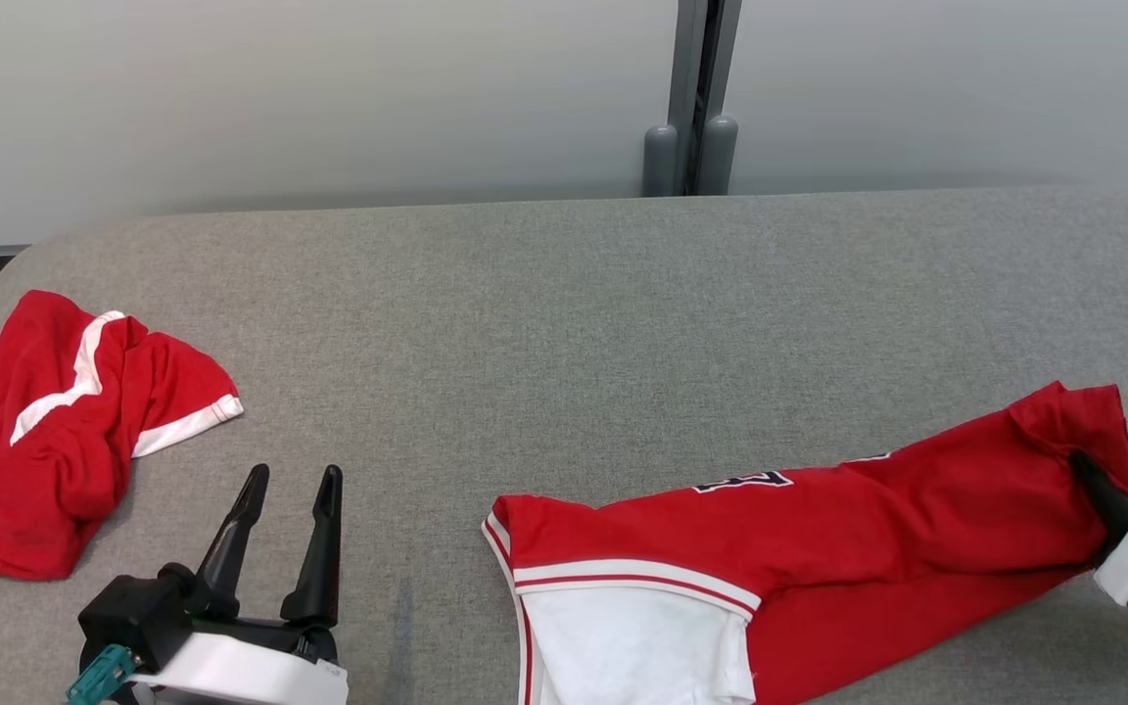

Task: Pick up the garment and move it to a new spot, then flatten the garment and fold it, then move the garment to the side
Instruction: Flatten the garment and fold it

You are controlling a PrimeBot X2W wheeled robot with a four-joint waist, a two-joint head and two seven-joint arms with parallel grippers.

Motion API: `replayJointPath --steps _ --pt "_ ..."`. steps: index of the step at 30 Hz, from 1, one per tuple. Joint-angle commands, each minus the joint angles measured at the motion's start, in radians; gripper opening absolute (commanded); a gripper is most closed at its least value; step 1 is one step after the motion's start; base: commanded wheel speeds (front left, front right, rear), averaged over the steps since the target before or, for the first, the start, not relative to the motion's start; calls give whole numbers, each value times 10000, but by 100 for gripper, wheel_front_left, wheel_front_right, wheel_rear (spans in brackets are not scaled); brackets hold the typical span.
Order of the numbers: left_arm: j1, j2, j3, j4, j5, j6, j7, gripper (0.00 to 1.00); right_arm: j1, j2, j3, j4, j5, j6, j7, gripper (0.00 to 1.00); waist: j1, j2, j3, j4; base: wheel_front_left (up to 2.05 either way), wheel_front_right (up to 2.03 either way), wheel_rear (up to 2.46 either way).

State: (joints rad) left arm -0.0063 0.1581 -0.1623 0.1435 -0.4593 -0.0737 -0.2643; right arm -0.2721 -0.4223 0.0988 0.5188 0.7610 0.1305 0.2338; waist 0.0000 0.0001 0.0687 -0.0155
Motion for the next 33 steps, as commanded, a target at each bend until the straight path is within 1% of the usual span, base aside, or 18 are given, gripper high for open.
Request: replayJointPath --steps 1,4,5,11,13,17,22,26,33 --pt "-30 53 18 42 -14 -26 -20 100 234 27 -91 -592 222 8 268 0 0 -1 -73 -33 0 0 0" --pt "3 64 62 52 -41 -27 -20 100 615 208 -129 -1746 672 8 718 0 0 -1 -149 -50 0 0 0" --pt "3 64 62 52 -41 -27 -20 100 615 208 -129 -1746 672 8 718 0 0 -1 -149 -50 0 0 0" --pt "97 61 118 84 -46 -29 -20 100 1371 709 -17 -4114 1826 8 1612 0 0 -1 -291 27 0 0 0" --pt "68 52 123 81 -46 -35 -20 100 1522 929 151 -4665 2084 9 1847 0 0 -1 -301 119 0 0 0" --pt "37 41 136 100 -53 -44 -20 100 1685 1383 573 -5268 2452 9 2164 0 0 -1 -282 407 0 0 0" --pt "-72 -2 91 178 -69 -90 -19 100 1710 1947 1230 -5139 2626 9 2391 0 0 -1 -259 937 0 0 0" --pt "-151 -39 40 272 -61 -128 -20 100 1713 2294 1805 -4735 2718 9 2435 0 0 -1 -268 1402 0 0 0" --pt "-284 -112 -25 445 -60 -204 -20 100 1366 2839 2433 -3502 2700 12 2057 0 0 -1 -259 2035 0 0 0"
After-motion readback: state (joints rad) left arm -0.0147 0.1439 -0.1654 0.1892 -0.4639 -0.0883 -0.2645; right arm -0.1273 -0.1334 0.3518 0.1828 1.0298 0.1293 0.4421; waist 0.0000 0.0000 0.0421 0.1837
